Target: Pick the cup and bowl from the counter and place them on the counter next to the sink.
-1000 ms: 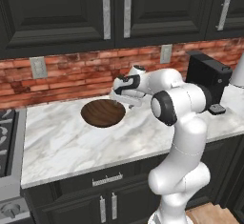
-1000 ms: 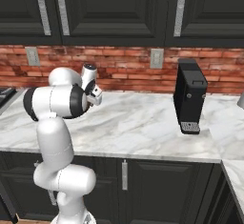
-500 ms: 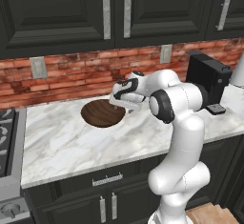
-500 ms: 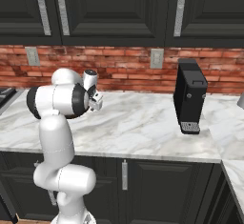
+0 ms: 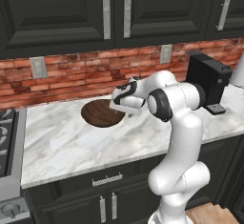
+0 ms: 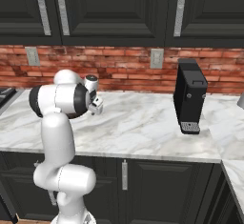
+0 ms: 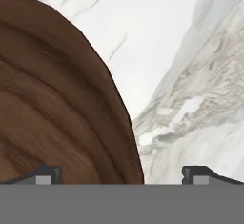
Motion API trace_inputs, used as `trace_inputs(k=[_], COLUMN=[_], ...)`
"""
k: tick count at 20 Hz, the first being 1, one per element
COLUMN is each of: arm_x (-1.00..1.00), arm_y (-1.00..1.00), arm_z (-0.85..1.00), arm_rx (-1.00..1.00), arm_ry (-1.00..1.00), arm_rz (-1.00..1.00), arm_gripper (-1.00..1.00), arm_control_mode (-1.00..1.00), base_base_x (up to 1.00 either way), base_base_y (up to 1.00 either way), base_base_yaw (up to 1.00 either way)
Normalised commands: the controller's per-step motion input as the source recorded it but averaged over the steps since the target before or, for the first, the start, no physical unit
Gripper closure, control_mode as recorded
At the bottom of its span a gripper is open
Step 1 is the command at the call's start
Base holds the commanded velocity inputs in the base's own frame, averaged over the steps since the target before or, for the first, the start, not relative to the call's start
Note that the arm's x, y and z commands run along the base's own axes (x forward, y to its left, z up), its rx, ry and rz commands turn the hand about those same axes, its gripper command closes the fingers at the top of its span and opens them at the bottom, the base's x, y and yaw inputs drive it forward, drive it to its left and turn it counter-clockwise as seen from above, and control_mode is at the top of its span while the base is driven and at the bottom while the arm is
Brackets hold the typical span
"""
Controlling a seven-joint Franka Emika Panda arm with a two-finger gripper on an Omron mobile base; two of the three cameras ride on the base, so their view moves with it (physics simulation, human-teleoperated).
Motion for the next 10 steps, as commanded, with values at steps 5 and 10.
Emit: trace_inputs(k=[5,10], arm_x=[0.01,0.06], arm_y=[0.04,0.08], arm_z=[-0.16,-0.13], arm_rx=[0.00,0.00], arm_ry=[0.00,0.00], arm_rz=[0.00,0.00], arm_gripper=[-1.00,-1.00], arm_control_mode=[-1.00,-1.00], base_base_x=[0.00,0.00], base_base_y=[0.00,0.00], base_base_yaw=[0.00,0.00])
